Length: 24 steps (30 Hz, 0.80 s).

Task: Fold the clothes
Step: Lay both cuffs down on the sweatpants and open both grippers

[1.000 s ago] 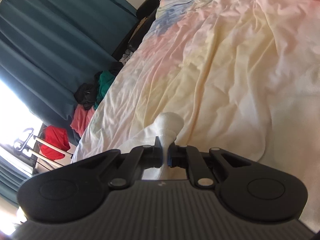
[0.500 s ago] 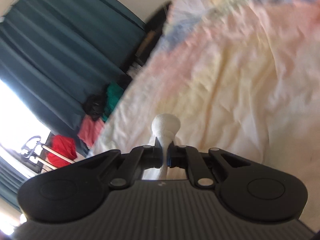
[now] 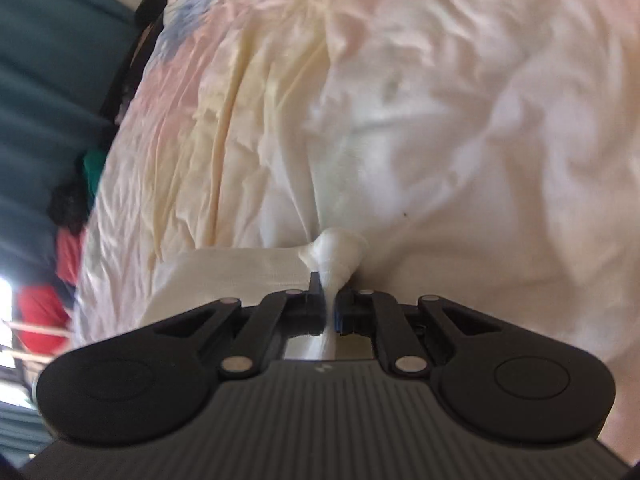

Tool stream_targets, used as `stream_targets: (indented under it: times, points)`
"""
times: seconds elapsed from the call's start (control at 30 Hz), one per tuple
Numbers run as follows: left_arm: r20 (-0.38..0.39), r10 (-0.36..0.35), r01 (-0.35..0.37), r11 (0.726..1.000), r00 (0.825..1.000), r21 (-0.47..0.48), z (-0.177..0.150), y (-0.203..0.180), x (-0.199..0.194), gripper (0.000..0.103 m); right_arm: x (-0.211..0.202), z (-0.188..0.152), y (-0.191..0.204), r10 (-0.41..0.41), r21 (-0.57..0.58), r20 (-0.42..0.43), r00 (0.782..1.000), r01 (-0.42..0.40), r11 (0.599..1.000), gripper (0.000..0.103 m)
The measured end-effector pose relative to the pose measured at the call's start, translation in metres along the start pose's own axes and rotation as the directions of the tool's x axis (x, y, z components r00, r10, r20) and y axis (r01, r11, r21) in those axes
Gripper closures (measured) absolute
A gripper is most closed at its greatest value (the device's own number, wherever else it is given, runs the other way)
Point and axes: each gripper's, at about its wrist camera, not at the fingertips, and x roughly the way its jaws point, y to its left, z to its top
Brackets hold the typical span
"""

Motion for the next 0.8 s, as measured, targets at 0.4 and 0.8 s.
stream_targets:
  times: [0.4, 0.8]
  points:
    - [0.169, 0.074, -0.141, 0.892, 0.983, 0.429, -0.033, -0.051, -0.045, 0.030, -0.049, -0.026, 0.050, -0.039, -0.238, 0.221, 0.975, 0.092, 0.967, 0.035]
    - [-0.201, -0.226, 0.300, 0.623, 0.953, 0.722, -0.171, -0.227, 0.067, 0.017, -0.097, -0.102, 0.074, 0.177, -0.355, 0.118, 0.977, -0.125, 0.926, 0.035]
